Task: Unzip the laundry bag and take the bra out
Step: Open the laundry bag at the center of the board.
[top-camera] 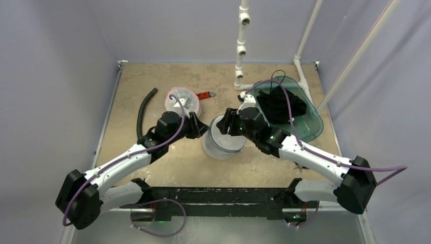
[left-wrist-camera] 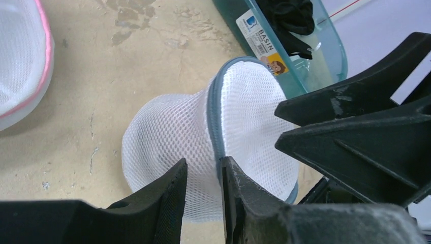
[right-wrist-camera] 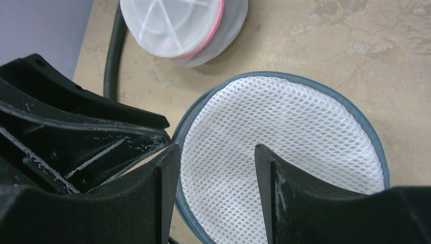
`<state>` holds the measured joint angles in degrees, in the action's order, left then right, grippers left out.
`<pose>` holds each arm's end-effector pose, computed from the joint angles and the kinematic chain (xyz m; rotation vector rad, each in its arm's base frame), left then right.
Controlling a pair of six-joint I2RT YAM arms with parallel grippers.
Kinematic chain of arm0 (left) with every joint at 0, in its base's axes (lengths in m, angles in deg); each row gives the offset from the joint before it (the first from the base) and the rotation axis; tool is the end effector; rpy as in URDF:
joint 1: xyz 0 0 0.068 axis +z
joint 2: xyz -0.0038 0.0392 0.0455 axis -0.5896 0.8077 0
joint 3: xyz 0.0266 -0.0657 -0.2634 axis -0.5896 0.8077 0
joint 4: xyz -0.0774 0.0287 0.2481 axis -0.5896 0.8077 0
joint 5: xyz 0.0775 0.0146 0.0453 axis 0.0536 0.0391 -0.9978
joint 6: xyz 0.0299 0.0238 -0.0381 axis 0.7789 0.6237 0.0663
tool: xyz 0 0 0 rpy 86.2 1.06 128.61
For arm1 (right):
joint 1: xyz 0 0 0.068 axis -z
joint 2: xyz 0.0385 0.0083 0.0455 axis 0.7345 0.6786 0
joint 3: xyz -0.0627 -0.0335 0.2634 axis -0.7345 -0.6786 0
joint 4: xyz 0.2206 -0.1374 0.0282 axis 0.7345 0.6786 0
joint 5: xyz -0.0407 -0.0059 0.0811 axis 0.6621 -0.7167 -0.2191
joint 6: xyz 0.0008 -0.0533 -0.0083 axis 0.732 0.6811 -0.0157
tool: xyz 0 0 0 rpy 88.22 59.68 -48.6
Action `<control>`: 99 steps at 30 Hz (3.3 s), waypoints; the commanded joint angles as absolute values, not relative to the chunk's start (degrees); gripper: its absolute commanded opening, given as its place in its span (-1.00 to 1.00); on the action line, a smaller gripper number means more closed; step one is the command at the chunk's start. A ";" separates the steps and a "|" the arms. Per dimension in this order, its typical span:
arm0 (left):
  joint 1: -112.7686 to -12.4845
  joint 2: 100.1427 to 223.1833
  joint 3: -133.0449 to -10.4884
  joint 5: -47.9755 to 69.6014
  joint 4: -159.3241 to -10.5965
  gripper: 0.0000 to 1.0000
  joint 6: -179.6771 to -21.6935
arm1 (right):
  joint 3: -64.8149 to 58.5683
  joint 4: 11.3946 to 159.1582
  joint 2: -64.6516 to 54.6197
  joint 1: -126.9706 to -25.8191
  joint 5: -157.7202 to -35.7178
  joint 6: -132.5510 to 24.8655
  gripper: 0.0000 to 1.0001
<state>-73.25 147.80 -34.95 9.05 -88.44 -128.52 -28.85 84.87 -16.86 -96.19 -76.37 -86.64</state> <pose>0.1914 -0.1498 0.2527 0.0397 2.0611 -0.9752 0.1898 0.2059 0.2995 -0.0056 1.9920 0.8209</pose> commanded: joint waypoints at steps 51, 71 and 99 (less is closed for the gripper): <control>-74.55 148.43 -46.40 4.22 -87.02 -1.00 -124.48 | -37.15 93.23 -31.61 -96.62 -72.15 -93.16 0.03; -74.57 149.48 -35.37 -0.85 -103.56 -1.00 -140.80 | -42.00 91.80 -38.35 -84.30 -69.26 -94.78 0.69; -74.92 142.60 -20.25 -3.76 -105.08 -1.00 -148.04 | -4.77 101.62 1.76 -95.15 -59.23 -74.33 0.57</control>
<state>-74.56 142.88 -20.46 -3.64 -102.65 -147.28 -9.59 94.94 -3.42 -93.90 -65.81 -82.53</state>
